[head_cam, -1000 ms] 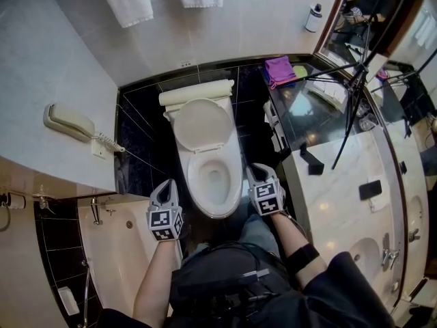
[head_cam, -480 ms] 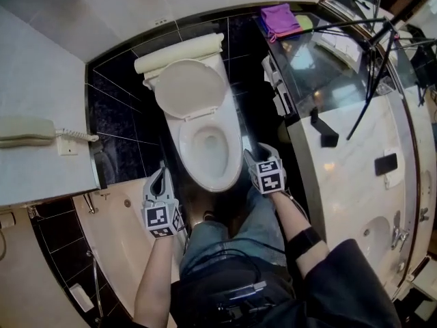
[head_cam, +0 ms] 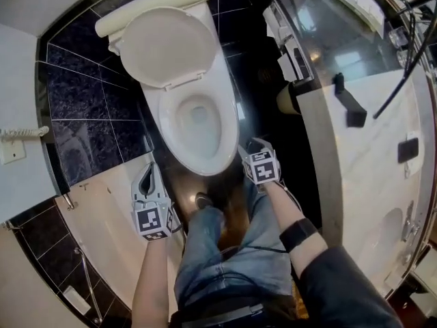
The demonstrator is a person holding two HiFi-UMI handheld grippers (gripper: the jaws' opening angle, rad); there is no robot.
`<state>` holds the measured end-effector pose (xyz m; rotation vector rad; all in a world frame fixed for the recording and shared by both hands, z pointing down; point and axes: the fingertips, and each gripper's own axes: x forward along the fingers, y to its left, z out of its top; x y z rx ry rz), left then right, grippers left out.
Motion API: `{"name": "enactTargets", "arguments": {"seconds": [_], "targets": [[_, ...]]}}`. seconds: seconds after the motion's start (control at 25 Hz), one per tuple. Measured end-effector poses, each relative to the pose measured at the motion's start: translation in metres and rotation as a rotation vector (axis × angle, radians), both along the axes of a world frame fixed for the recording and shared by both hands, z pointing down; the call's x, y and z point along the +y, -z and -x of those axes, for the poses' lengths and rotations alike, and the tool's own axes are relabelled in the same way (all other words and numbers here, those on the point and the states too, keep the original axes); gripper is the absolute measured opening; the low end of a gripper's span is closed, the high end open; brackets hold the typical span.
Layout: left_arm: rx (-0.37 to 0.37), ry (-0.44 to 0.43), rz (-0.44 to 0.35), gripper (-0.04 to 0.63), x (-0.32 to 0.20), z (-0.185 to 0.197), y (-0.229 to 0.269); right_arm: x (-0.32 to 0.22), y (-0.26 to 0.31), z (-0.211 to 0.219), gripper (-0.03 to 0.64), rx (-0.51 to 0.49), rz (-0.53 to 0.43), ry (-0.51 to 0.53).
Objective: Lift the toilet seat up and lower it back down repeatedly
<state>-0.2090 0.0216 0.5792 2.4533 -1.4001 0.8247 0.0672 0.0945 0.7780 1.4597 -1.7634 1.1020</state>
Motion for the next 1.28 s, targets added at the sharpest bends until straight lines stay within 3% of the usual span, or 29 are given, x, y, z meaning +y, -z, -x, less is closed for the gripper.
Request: {"name": "enactTargets", "arguments": {"seconds": [0.2,0.48,1.0,1.28], "targets": [[-0.006,0.009,0.007,0.002,0.002,0.007,-0.045,0.008,-0.053,0.011,0.206,-0.05,0.038,-0.046],[-0.01,-0.003,0.013,0.0,0.006,0.001,-0.079,0.021,-0.125,0.015,0.206,-0.209,0.13,-0.218],[-0.028,-0.04,0.054,0.002,0.011,-0.01,-0.119,0.014,-0.184,0.032,0.206,-0.516,0.154,-0.505],[-0.029,-0.011,0.092,0.0,0.014,-0.001,-0.133,0.011,-0.185,0.031,0.186,-0.574,0.137,-0.556]]}}
